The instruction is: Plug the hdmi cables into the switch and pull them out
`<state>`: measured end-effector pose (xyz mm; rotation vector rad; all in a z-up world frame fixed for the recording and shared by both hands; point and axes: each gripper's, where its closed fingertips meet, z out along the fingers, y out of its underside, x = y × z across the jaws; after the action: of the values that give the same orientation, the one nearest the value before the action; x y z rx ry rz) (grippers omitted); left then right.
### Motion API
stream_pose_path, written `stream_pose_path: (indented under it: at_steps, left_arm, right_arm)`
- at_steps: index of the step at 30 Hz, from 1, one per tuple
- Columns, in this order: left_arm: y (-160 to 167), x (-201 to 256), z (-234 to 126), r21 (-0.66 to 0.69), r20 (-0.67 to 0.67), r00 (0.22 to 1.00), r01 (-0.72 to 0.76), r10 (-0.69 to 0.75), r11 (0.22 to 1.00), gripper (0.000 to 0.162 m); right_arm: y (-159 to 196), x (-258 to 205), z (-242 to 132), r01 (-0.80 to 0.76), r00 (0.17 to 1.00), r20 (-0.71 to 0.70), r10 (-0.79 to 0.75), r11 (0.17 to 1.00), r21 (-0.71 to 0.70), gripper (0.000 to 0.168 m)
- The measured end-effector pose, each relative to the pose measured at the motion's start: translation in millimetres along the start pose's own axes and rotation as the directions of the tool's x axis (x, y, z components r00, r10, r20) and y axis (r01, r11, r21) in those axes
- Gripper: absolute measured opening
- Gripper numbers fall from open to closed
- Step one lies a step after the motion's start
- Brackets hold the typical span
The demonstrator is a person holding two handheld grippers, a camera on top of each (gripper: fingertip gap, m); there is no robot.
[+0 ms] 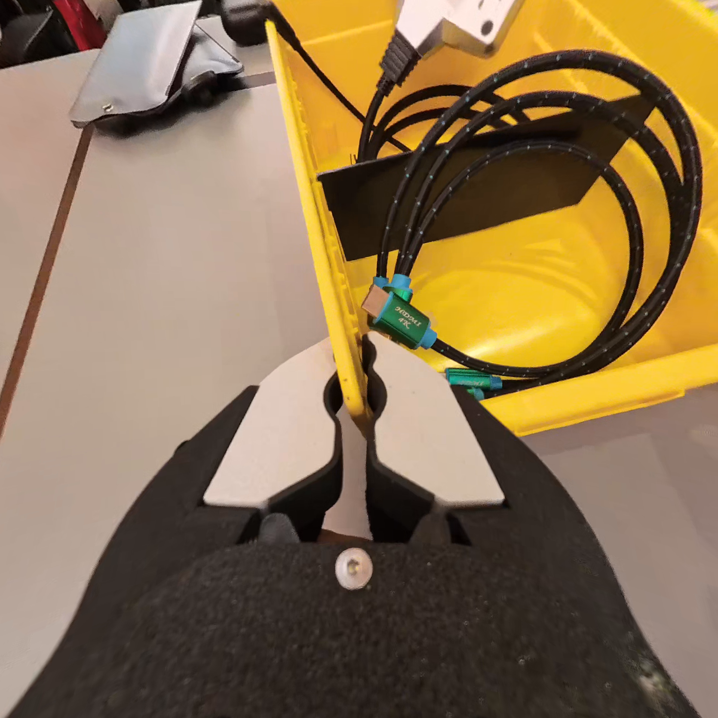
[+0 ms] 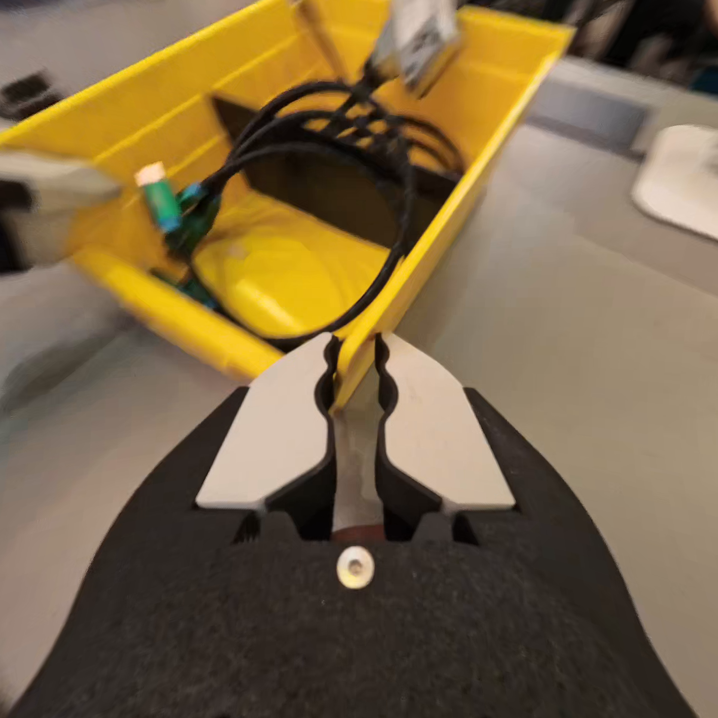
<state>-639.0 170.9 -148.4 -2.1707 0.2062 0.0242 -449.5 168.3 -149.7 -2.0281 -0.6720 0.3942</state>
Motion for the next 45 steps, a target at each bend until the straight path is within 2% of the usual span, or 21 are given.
stream_pose_path:
  at_steps: [1,2,4,6,8,11,12,13,16,18,19,26,33,38,41,42,43,45]
  left_arm:
    - [0,0,0,0.010,0.000,1.000,0.017,-0.017,1.000,0.006]
    - [0,0,0,0.016,0.000,1.000,0.031,-0.031,0.999,0.006]
    - [0,0,0,0.014,0.004,0.999,0.042,-0.042,0.999,0.006]
    - [-1,-1,1,0.012,0.016,0.998,0.059,-0.059,0.998,0.005]
    - [-3,0,4,0.014,0.010,0.997,0.072,-0.072,0.997,0.005]
    - [-7,0,10,0.011,-0.001,0.999,0.043,-0.043,0.999,0.005]
    - [-9,1,12,0.010,-0.010,1.000,0.027,-0.026,1.000,0.005]
    - [-10,1,14,0.008,-0.016,1.000,0.005,-0.005,1.000,0.006]
    - [-11,1,16,-0.007,-0.013,0.999,-0.034,0.033,0.999,0.006]
    - [-10,2,15,-0.012,-0.018,1.000,-0.022,0.022,1.000,0.006]
    - [-10,3,14,-0.014,-0.027,0.999,-0.017,0.017,1.000,0.006]
    - [-4,6,6,-0.034,-0.048,0.997,-0.066,0.064,0.997,0.007]
    - [1,6,0,-0.041,-0.065,0.995,-0.083,0.080,0.996,0.008]
    - [1,7,-3,0.015,-0.134,0.990,0.036,-0.034,0.999,0.007]
    - [4,2,-7,0.015,-0.111,0.992,0.054,-0.052,0.998,0.006]
    - [5,4,-10,0.014,-0.112,0.993,0.037,-0.035,0.999,0.011]
    - [2,6,-17,0.033,-0.097,0.995,0.009,-0.006,0.999,0.028]
    - [-7,4,-36,0.079,0.024,0.998,-0.056,0.055,0.995,0.039]
  right_arm:
    - [7,-4,-16,0.036,0.994,0.109,-0.031,0.998,-0.044,0.025]
    - [10,7,-38,0.062,0.989,0.137,-0.055,0.997,-0.044,0.035]
    - [7,67,-88,0.112,0.994,-0.016,-0.112,0.993,0.042,0.037]
    - [11,156,-149,0.156,0.946,-0.302,-0.123,0.984,0.087,0.037]
    - [39,236,-207,0.130,0.865,-0.491,-0.106,0.991,0.016,0.023]
    - [93,309,-263,-0.044,0.798,-0.603,0.012,0.998,-0.039,0.022]
    - [107,322,-271,-0.081,0.783,-0.621,0.042,0.996,-0.035,0.022]
    - [118,330,-272,-0.108,0.781,-0.622,0.061,0.993,-0.038,0.028]
    - [134,328,-248,-0.227,0.839,-0.509,0.191,0.974,-0.008,0.032]
    - [133,325,-239,-0.287,0.855,-0.442,0.272,0.957,0.033,0.014]
    - [133,327,-241,-0.276,0.861,-0.434,0.264,0.960,0.036,0.010]
    - [142,339,-254,-0.213,0.874,-0.445,0.196,0.977,0.011,0.008]
    - [143,347,-257,-0.218,0.872,-0.439,0.216,0.975,0.048,0.007]
    - [145,345,-261,-0.264,0.875,-0.415,0.250,0.964,0.025,0.009]
    - [131,330,-288,-0.235,0.879,-0.410,0.245,0.969,0.076,0.013]
    - [122,319,-294,-0.209,0.899,-0.371,0.234,0.972,0.107,0.013]
    - [113,303,-295,-0.181,0.928,-0.306,0.213,0.975,0.131,0.013]
    - [101,268,-287,-0.135,0.977,-0.143,0.157,0.979,0.154,0.020]
